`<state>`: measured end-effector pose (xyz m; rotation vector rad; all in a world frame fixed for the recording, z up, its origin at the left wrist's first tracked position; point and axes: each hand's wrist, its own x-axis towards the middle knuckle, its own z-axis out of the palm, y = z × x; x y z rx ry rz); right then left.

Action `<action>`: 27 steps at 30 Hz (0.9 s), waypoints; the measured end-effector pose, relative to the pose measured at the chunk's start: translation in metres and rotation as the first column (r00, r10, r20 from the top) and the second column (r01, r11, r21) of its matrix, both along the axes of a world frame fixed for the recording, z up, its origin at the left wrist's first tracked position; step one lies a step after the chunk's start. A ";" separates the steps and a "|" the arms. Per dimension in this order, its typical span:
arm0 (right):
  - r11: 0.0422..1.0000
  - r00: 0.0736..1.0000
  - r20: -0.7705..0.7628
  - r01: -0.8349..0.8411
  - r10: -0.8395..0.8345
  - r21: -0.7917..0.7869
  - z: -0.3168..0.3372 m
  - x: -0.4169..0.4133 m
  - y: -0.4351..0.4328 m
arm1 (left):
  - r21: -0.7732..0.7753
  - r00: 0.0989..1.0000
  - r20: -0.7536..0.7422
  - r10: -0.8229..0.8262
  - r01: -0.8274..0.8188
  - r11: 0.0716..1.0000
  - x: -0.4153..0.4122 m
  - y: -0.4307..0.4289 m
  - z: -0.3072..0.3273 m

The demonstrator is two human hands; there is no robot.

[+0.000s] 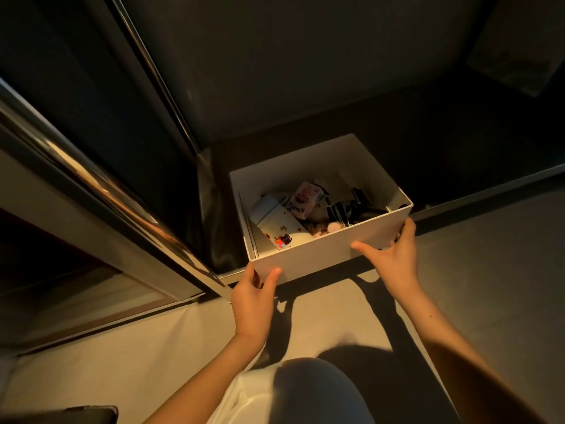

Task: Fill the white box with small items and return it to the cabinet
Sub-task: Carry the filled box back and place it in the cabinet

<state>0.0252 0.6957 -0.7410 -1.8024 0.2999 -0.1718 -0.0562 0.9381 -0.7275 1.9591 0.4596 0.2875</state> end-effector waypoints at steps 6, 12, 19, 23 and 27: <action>1.000 1.000 0.021 0.012 -0.012 -0.012 0.000 0.017 0.007 | -0.003 1.000 -0.020 -0.002 0.002 1.000 0.024 0.007 -0.004; 1.000 0.999 0.039 0.008 -0.007 -0.014 -0.001 0.036 0.013 | 0.043 0.999 -0.020 0.033 -0.032 0.999 0.046 0.011 -0.004; 1.000 0.998 0.066 0.007 -0.007 0.009 -0.001 0.051 0.017 | 0.034 1.000 -0.022 0.022 -0.021 0.999 0.063 0.018 -0.007; 1.000 0.999 0.053 0.001 -0.003 0.026 0.000 0.057 0.020 | 0.038 0.998 -0.038 0.052 -0.051 0.998 0.069 0.018 -0.009; 0.999 0.999 0.045 0.009 -0.011 0.041 0.000 0.062 0.020 | 0.038 0.996 -0.058 0.074 -0.072 0.997 0.075 0.017 -0.008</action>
